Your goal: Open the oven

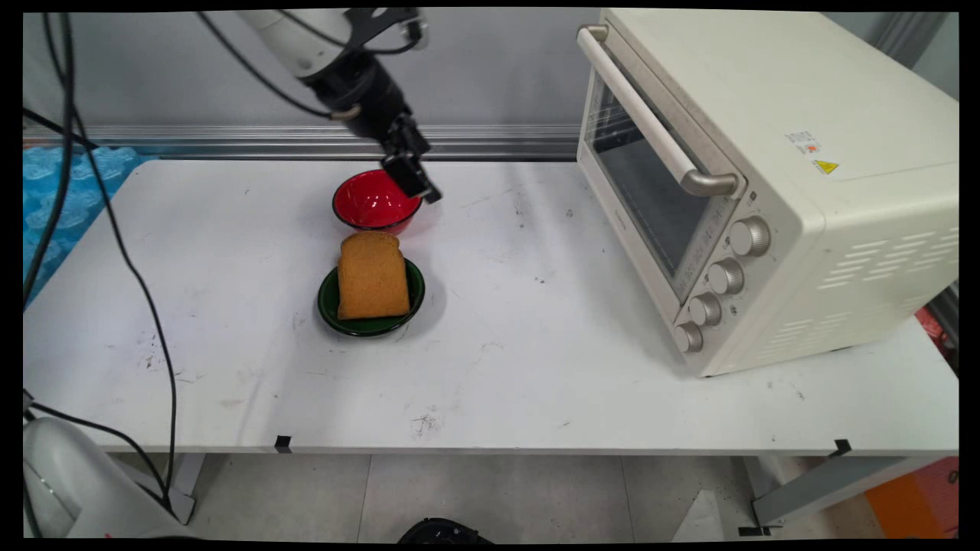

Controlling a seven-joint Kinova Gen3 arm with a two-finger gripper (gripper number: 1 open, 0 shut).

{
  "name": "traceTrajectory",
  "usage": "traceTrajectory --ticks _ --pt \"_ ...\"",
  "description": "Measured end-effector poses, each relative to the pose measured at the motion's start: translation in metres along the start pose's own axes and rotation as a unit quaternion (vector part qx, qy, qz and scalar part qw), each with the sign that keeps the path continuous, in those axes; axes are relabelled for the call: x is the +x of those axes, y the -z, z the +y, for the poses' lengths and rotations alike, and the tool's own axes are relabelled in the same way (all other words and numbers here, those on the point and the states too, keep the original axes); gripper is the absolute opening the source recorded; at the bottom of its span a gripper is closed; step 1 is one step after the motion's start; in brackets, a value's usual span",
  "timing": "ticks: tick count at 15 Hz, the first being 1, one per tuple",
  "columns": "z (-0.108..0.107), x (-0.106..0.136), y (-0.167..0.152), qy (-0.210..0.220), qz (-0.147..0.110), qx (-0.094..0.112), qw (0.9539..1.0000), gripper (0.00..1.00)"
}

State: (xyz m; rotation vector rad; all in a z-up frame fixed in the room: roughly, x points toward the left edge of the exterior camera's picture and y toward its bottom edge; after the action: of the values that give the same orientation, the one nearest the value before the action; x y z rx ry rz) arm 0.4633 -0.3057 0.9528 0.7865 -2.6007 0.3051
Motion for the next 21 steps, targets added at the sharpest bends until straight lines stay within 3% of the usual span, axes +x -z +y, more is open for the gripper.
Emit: traceTrajectory --ticks 12,13,21 --pt "-0.019 0.097 -0.006 -0.019 0.087 -0.003 0.996 1.0" --pt "-0.02 0.104 -0.006 -0.019 0.093 -0.003 0.9955 0.0" --pt "-0.03 0.16 -0.005 -0.017 0.13 -0.004 0.9913 0.0"
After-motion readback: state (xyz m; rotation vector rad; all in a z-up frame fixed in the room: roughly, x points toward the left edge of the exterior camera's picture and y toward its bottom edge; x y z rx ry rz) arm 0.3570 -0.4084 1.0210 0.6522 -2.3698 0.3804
